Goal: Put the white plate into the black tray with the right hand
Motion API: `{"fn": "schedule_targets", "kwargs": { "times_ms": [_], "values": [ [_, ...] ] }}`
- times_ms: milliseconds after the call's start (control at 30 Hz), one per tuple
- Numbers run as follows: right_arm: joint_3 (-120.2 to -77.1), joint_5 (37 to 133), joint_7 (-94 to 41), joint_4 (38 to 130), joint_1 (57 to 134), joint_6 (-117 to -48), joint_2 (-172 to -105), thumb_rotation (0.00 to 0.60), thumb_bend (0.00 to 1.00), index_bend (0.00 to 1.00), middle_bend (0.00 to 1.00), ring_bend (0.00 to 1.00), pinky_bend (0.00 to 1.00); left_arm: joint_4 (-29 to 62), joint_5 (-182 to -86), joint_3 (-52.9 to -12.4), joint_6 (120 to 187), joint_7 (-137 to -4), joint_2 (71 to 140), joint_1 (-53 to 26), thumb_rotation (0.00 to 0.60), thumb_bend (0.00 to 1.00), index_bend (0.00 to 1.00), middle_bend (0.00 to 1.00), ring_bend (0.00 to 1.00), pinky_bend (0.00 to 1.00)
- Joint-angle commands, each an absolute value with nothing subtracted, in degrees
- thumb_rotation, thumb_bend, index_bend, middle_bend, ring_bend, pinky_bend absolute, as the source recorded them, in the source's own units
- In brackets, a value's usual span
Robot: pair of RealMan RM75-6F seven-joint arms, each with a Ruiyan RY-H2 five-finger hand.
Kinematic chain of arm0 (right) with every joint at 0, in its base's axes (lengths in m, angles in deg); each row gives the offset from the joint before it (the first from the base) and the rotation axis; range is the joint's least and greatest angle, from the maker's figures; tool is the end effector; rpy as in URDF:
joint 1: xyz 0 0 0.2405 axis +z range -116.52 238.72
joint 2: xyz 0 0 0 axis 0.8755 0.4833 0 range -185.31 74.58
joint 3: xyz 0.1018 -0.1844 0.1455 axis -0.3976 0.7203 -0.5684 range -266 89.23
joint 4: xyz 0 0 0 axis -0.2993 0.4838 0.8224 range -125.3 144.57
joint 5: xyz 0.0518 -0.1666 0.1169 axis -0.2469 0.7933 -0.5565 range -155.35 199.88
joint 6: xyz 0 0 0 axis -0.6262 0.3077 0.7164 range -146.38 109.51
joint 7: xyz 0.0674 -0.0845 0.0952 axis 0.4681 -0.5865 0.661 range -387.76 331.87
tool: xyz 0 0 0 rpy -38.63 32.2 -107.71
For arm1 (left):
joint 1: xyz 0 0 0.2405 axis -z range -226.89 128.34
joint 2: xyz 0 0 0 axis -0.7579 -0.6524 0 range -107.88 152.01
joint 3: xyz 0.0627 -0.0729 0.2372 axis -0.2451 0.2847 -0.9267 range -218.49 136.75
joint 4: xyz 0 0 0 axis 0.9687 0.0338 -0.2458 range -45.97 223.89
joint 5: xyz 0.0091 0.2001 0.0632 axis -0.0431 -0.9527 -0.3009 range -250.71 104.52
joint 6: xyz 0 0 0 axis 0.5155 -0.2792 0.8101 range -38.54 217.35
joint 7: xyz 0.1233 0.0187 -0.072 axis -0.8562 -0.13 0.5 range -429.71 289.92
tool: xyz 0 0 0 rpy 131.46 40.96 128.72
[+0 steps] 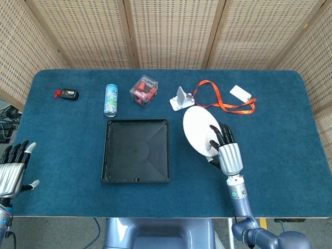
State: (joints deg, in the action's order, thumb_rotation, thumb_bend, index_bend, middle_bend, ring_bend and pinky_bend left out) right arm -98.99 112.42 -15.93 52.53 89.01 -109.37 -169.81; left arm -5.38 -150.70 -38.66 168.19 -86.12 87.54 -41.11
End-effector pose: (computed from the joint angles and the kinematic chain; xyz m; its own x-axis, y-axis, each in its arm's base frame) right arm -0.2084 -0.3001 -0.0308 0.0916 0.2361 0.9674 -0.9120 -0.3701 0.1767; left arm -0.3168 0.1941 0.1388 0.5707 0.1255 0.8115 0.8138 0.0453 -0.5794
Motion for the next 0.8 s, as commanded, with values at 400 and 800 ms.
{"fn": "schedule_targets", "kwargs": {
  "times_ms": [400,800],
  "values": [
    [-101.83,115.33,-24.25,63.46,99.68,-103.95,-171.45,0.600,0.61,0.67,0.25,0.06,0.14,-4.87,-149.37,-38.07,167.17,-83.59,86.83,-40.95,0.600,0.00,0.00,0.00,0.00,0.00],
    [-103.59,114.13,-24.42,59.27,106.70,-97.88,-177.71,0.600,0.61,0.67,0.25,0.07,0.15,-3.65,-148.08,-37.85,165.49,-81.34,86.53,-40.64,0.600,0.00,0.00,0.00,0.00,0.00]
  ]
}}
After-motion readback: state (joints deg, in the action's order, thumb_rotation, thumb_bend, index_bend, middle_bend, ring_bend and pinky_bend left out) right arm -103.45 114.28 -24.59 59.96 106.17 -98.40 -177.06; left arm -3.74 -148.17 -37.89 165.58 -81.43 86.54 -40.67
